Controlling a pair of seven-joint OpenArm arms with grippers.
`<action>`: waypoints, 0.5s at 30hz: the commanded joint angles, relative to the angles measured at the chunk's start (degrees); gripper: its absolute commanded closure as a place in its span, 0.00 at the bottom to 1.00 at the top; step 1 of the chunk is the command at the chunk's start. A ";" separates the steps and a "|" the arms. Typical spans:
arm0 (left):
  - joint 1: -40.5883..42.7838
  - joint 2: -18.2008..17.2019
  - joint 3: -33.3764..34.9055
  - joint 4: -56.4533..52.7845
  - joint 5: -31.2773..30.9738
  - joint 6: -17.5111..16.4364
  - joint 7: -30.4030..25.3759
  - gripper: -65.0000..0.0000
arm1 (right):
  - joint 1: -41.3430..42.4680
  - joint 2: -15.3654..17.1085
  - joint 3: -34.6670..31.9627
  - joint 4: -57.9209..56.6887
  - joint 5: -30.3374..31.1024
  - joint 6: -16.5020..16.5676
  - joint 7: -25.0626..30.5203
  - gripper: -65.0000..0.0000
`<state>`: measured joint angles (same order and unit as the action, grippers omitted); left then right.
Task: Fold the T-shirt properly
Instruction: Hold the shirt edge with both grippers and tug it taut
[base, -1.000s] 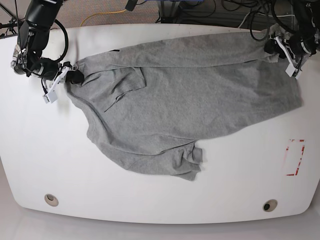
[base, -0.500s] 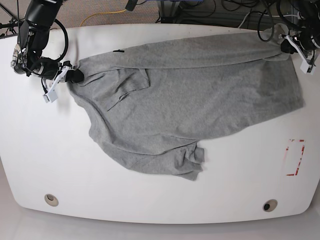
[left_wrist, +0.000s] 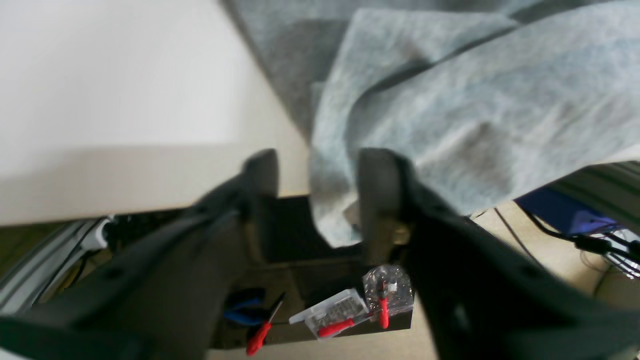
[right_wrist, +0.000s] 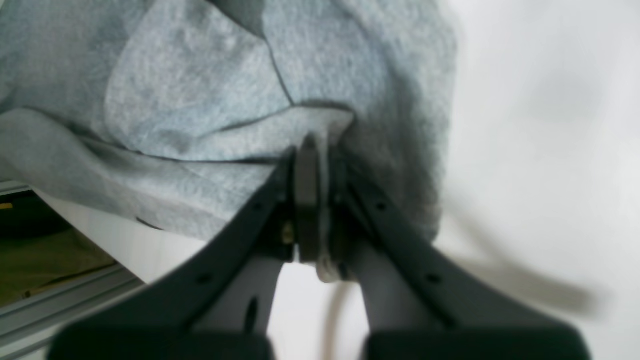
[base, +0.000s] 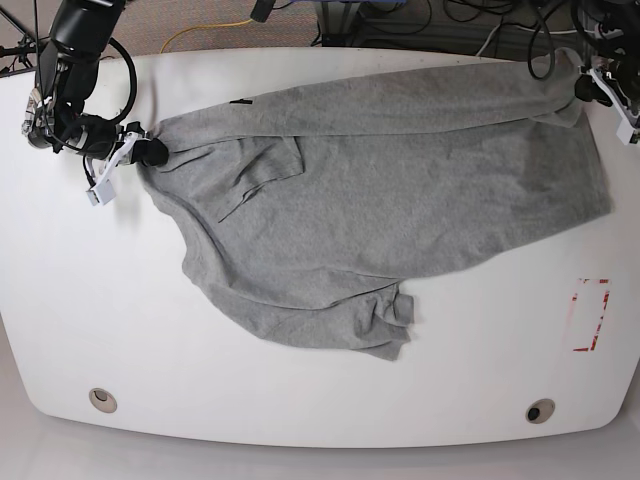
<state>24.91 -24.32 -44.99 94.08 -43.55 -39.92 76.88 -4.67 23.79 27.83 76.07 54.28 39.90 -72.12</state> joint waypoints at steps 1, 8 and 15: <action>0.11 -2.81 -0.59 0.55 -0.19 -0.08 -0.71 0.56 | 0.58 1.40 0.34 0.89 1.15 0.10 0.69 1.00; 0.02 -5.00 -0.68 0.55 -0.36 -0.08 -3.52 0.55 | 0.58 3.07 0.60 0.89 1.50 0.10 0.60 1.00; -1.39 -6.06 -4.99 1.08 -1.94 -0.08 -1.85 0.55 | 0.49 3.24 0.78 5.55 1.67 0.10 0.42 0.86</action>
<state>23.40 -29.19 -47.88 94.02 -43.77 -39.94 74.13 -4.95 25.96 28.27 78.32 54.33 39.90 -72.47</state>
